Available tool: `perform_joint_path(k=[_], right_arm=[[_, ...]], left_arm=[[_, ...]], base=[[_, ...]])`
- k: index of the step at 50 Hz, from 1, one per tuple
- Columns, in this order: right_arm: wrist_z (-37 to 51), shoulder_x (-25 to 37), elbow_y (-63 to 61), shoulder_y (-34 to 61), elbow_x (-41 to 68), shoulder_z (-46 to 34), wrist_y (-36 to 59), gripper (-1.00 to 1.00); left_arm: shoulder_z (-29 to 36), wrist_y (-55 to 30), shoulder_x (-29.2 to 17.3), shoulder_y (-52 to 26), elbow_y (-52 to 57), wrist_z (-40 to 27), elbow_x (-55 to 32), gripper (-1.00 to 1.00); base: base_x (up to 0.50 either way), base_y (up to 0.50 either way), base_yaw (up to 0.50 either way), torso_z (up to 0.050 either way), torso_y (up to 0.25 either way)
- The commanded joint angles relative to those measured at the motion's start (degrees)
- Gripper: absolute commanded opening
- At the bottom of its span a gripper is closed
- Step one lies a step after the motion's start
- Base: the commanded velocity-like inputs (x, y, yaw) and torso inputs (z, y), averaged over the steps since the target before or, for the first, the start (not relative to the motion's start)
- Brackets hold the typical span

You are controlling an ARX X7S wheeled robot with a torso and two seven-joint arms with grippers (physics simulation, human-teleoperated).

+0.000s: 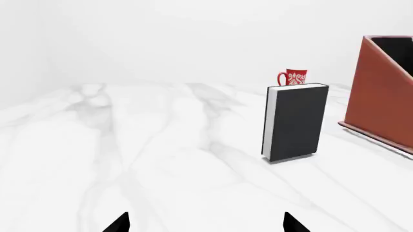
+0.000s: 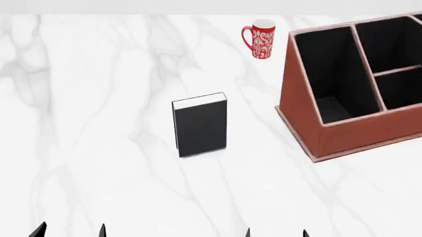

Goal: Pick up the book and place it in the right compartment of the caddy.

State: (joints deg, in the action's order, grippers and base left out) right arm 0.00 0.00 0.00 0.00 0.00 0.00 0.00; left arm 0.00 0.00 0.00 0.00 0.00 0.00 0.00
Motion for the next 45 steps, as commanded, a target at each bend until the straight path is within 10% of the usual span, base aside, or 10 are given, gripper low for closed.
perform_joint_path(k=[1,45], right_arm=[[1.64,0.9,0.6,0.03,0.16,-1.22,-0.65,1.0],[5.35,5.23,-0.23,-0.02,4.83,-6.72,1.35,1.0]], left_arm=[[1.08,0.02,-0.92,-0.03,-0.15,-1.17,-0.7,1.0],[6.4,1.03,-5.01,-0.45,-1.48,-6.92,-3.71,1.0]], base=[[0.0,0.0,0.0,0.0,0.0],[0.0,-0.17,0.0,0.0,0.0]])
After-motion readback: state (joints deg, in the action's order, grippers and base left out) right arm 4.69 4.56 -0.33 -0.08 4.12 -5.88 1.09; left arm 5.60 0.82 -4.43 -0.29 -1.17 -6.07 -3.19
